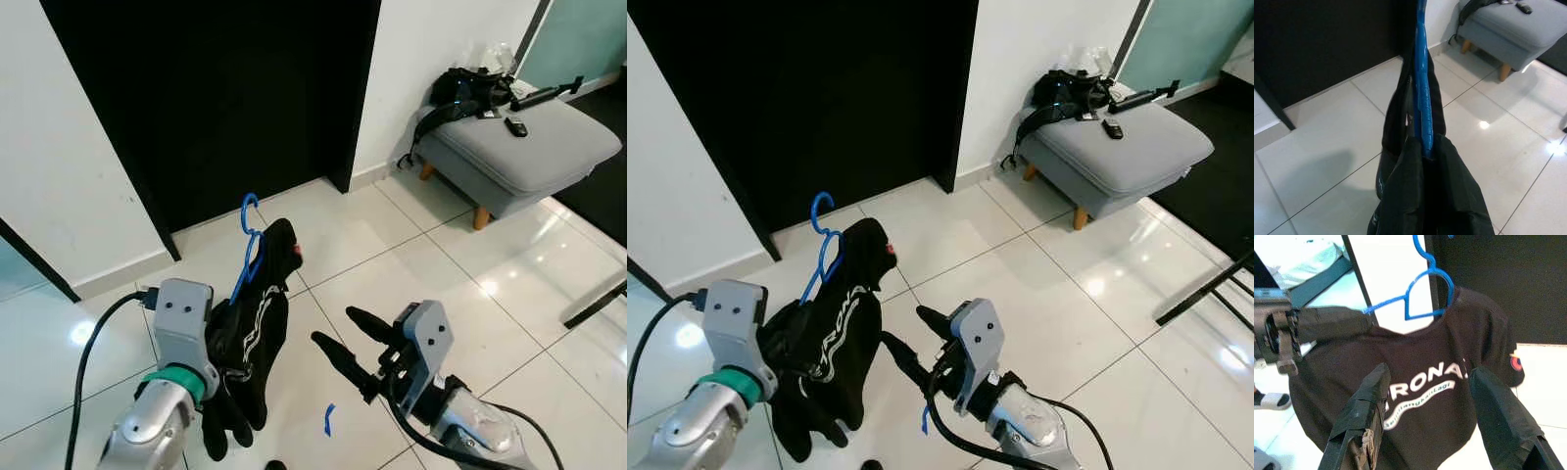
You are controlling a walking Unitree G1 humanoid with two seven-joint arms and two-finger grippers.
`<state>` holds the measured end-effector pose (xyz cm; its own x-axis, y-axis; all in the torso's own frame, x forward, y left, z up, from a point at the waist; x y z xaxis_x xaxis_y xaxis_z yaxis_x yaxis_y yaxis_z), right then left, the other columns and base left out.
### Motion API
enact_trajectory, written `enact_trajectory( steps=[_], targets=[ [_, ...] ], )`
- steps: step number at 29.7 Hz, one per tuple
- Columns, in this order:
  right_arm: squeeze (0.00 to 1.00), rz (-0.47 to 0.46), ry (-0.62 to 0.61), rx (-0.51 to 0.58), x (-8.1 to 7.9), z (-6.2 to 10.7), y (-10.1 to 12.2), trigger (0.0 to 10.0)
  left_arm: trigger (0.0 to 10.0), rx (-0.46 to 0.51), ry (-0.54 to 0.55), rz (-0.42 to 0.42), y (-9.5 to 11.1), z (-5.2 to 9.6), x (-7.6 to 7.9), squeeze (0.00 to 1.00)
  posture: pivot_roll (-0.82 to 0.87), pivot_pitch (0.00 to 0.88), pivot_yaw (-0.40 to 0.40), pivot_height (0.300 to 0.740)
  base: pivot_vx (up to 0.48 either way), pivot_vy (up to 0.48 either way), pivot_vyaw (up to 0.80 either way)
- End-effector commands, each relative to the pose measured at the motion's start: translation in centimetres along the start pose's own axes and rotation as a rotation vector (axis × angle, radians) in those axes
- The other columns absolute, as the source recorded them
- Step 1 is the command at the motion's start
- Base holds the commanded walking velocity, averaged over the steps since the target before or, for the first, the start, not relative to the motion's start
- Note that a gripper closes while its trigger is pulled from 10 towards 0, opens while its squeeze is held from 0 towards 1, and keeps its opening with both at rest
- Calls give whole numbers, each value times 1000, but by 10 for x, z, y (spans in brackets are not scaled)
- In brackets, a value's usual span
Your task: Hang hanger
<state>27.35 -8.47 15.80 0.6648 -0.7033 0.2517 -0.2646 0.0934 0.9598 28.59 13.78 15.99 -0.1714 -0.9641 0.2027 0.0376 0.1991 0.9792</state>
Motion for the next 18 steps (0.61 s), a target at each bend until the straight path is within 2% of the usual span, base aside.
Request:
enact_trajectory(
  steps=[1,3,5,7,8,11,12,18],
  targets=[
    [0,-20,13,2,-6,0,0,10000,10000,29,13,8,0,2,0,0,-90,206,77,740,0,0,0],
    [0,-25,14,3,-6,0,1,10000,10000,25,12,1,-1,2,2,0,-92,202,73,740,0,0,0],
    [0,-29,18,3,-7,0,0,10000,10000,-19,-78,-7,-8,1,15,0,-94,198,68,740,0,0,0],
    [0,-29,19,3,-7,0,0,10000,10000,-49,-99,-21,-13,0,19,0,-94,197,65,740,0,0,0],
    [0,-27,20,4,-6,-1,1,10000,10000,-40,-138,38,-12,0,24,0,-98,195,63,740,0,0,0],
    [0,-25,21,5,-5,-2,2,10000,10000,-34,-147,63,-11,-1,26,0,-102,194,60,740,0,0,0],
    [0,-22,21,6,-4,-2,3,10000,10000,-21,-172,122,-10,-1,29,0,-107,190,54,740,0,0,0],
    [0,-16,20,5,-1,-1,4,10000,10000,-5,-181,156,-8,-1,32,0,-113,188,48,740,0,0,0]
  ],
)
Point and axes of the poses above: a point about 5 cm out from each wrist's last joint towards the gripper, its own z axis pointing back from the gripper into the wrist, its own y axis along the axis of the wrist's last joint, x = y × z, the point moved 3 cm from there along -z, pointing out of the wrist towards the gripper, and after that the axes turned 11 degrees about z, right-handed, at the moved point
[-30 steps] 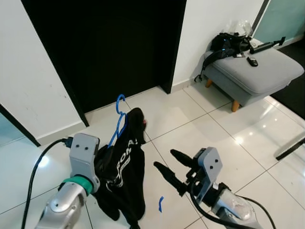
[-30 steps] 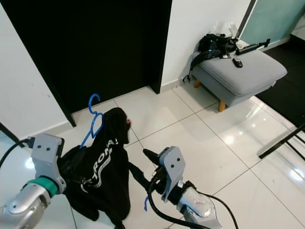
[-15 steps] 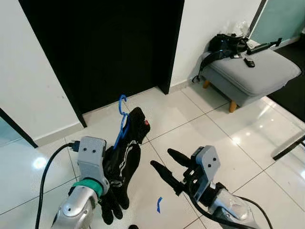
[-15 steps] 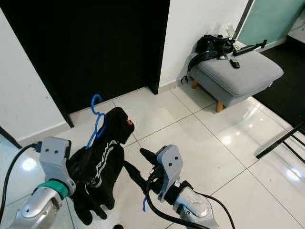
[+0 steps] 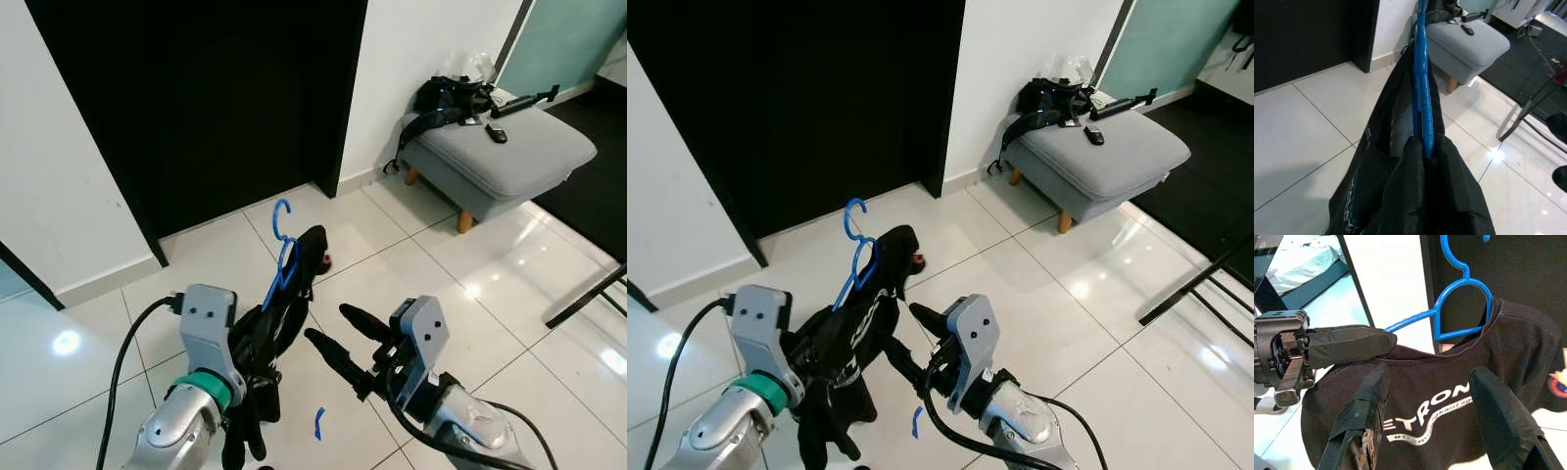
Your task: Hang hanger
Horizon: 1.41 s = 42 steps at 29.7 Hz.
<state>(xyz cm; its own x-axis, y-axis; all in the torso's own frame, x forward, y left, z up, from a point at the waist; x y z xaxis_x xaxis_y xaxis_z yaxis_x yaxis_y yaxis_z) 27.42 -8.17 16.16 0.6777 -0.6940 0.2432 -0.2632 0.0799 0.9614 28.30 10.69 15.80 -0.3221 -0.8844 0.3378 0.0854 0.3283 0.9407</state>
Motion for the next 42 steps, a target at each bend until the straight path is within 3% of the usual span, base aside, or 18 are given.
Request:
enact_trajectory(
  steps=[1,5,10,15,22,23,27,30,35,41,42],
  targets=[
    [0,-3,4,-4,0,2,0,10000,10000,14,-12,5,0,0,3,0,-113,185,45,740,0,0,0],
    [0,0,3,-3,2,2,1,10000,10000,20,8,-28,-1,0,3,0,-112,184,44,740,0,0,0],
    [0,1,7,1,2,0,2,10000,10000,17,-75,-38,-3,0,18,0,-107,179,41,740,0,0,0],
    [0,3,10,5,3,-1,3,10000,10000,-4,-96,-41,-6,-1,21,0,-107,174,36,740,0,0,0],
    [0,10,8,7,6,-1,4,10000,10000,-6,9,-49,-9,-4,5,0,-109,167,33,740,0,0,0],
    [0,14,2,9,8,-2,4,10000,10000,14,157,-56,-6,-3,-19,0,-111,156,28,740,0,0,0],
    [0,17,-13,15,11,-6,5,10000,10000,-44,240,-74,-12,-4,-35,0,-107,144,22,740,0,0,0],
    [0,16,-19,16,12,-6,5,10000,10000,-62,244,-74,-14,-5,-37,0,-107,144,22,740,0,0,0],
    [0,-34,-185,49,26,-9,6,10000,10000,-81,205,-21,-9,-6,-38,0,-105,140,30,740,0,0,0],
    [0,-31,-236,49,31,-7,5,10000,10000,-57,168,-40,-2,-7,-35,0,-108,138,32,740,0,0,0],
    [0,-33,-292,34,35,-3,0,10000,10000,-23,165,-63,4,-9,-35,0,-114,115,38,740,0,0,0]
  ],
)
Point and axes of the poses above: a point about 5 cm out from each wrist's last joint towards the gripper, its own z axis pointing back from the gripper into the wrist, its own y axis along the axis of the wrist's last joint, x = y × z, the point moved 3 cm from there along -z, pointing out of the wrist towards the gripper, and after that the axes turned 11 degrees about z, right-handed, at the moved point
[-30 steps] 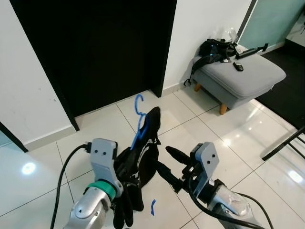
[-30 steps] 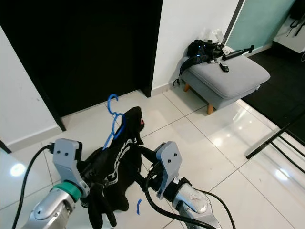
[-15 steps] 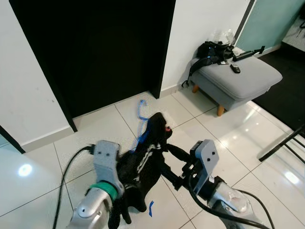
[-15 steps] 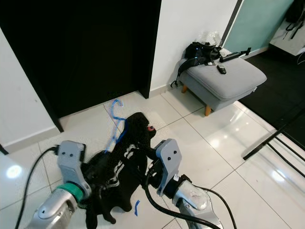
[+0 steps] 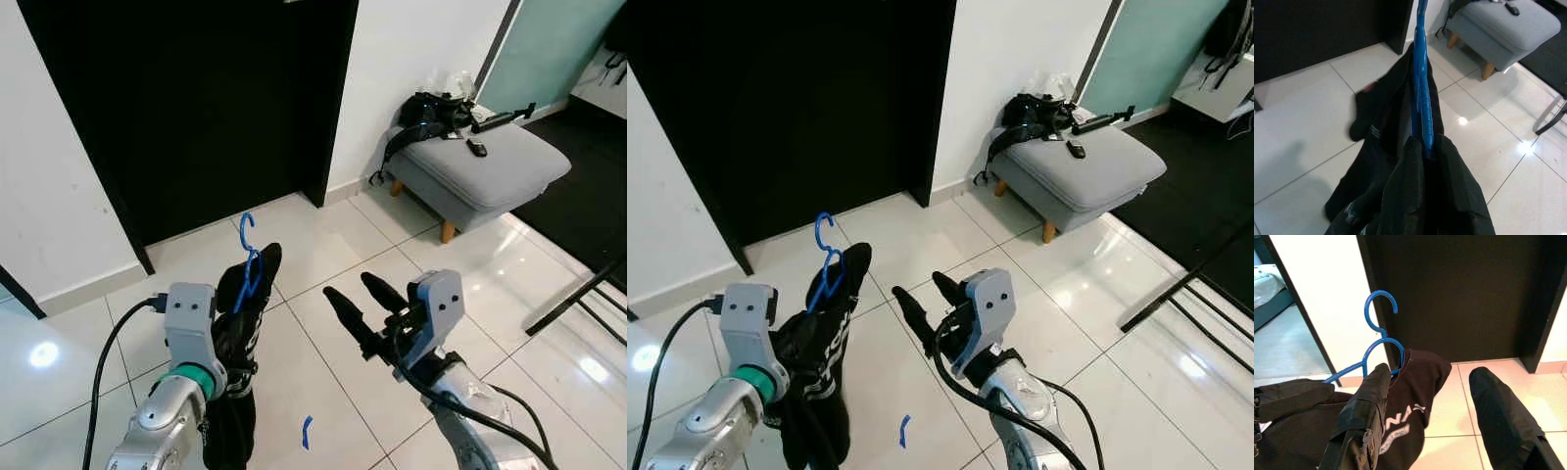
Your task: Hang hanger
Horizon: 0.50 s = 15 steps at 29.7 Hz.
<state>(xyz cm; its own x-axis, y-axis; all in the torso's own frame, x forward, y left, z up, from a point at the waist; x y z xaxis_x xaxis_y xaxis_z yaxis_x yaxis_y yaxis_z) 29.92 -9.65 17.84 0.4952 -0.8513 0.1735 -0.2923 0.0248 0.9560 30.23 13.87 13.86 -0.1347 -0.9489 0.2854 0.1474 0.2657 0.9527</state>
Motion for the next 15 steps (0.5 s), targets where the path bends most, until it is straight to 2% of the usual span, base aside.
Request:
enact_trajectory(
  steps=[1,4,8,15],
  targets=[
    [0,-6,-88,-36,9,8,-11,10000,10000,85,-29,-19,17,-1,5,0,-114,115,38,740,0,0,0],
    [0,2,-171,-46,17,13,-16,10000,10000,132,-13,-61,24,-5,3,0,-126,100,46,740,0,0,0],
    [0,45,-208,-43,20,15,-17,10000,10000,159,15,-99,29,-9,-1,0,-139,86,56,740,0,0,0],
    [0,62,-228,-47,17,15,-21,10000,10000,129,-13,-97,26,-14,0,0,-153,68,60,740,0,0,0]
  ],
)
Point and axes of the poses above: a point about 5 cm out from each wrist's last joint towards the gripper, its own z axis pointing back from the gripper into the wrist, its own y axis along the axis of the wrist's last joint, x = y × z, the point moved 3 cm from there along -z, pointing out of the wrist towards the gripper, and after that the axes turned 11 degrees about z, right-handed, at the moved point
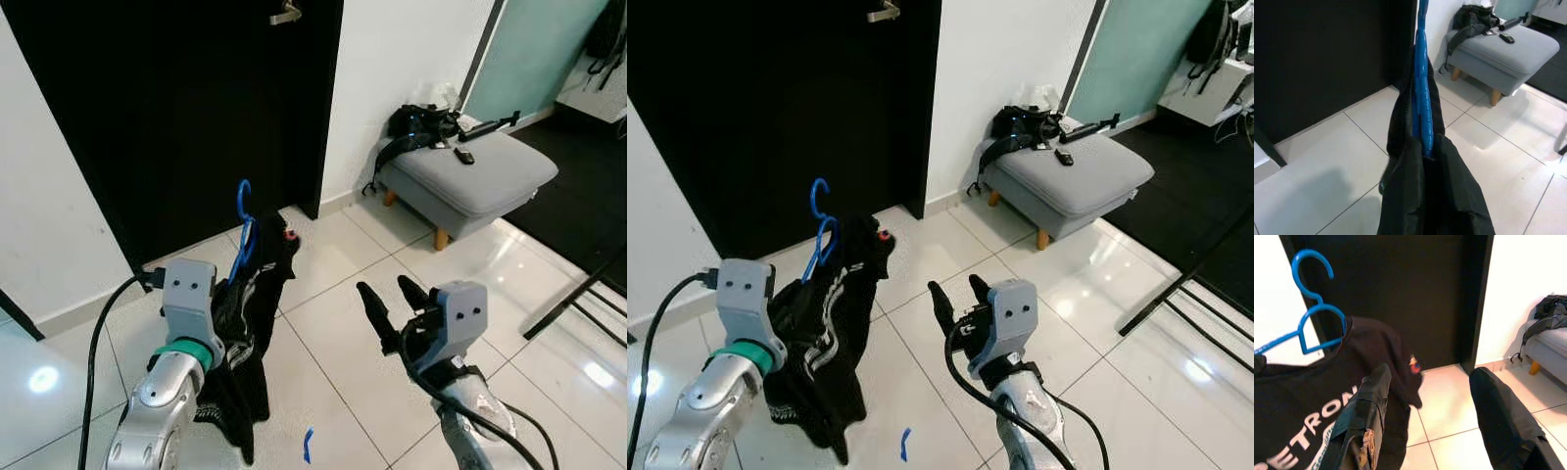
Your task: Hang hanger
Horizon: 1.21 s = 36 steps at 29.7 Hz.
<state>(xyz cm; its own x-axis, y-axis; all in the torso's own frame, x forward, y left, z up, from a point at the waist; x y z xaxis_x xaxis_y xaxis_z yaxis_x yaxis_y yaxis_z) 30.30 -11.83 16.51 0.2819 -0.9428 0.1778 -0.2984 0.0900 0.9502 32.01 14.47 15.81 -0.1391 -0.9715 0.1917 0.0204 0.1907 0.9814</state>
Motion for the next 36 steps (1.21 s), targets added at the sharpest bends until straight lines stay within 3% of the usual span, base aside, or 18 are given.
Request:
enact_trajectory(
  steps=[1,9,19,26,36],
  targets=[
    [0,6,-12,-25,-1,3,-8,10000,10000,20,-18,-12,3,-2,2,0,-155,64,59,740,0,0,0],
    [0,20,-58,-34,0,-3,-10,10000,10000,50,-14,-55,5,-7,1,0,-150,56,62,740,0,0,0],
    [0,25,-33,-27,-3,-20,-4,10000,10000,60,-10,-1,4,-17,5,0,-161,42,43,740,0,0,0],
    [0,67,-32,-3,5,-22,0,10000,10000,74,-17,8,9,-18,4,0,-159,43,35,740,0,0,0],
    [0,70,-18,5,0,-19,-2,10000,10000,79,-41,4,9,-18,5,0,-161,60,49,740,0,0,0]
  ],
)
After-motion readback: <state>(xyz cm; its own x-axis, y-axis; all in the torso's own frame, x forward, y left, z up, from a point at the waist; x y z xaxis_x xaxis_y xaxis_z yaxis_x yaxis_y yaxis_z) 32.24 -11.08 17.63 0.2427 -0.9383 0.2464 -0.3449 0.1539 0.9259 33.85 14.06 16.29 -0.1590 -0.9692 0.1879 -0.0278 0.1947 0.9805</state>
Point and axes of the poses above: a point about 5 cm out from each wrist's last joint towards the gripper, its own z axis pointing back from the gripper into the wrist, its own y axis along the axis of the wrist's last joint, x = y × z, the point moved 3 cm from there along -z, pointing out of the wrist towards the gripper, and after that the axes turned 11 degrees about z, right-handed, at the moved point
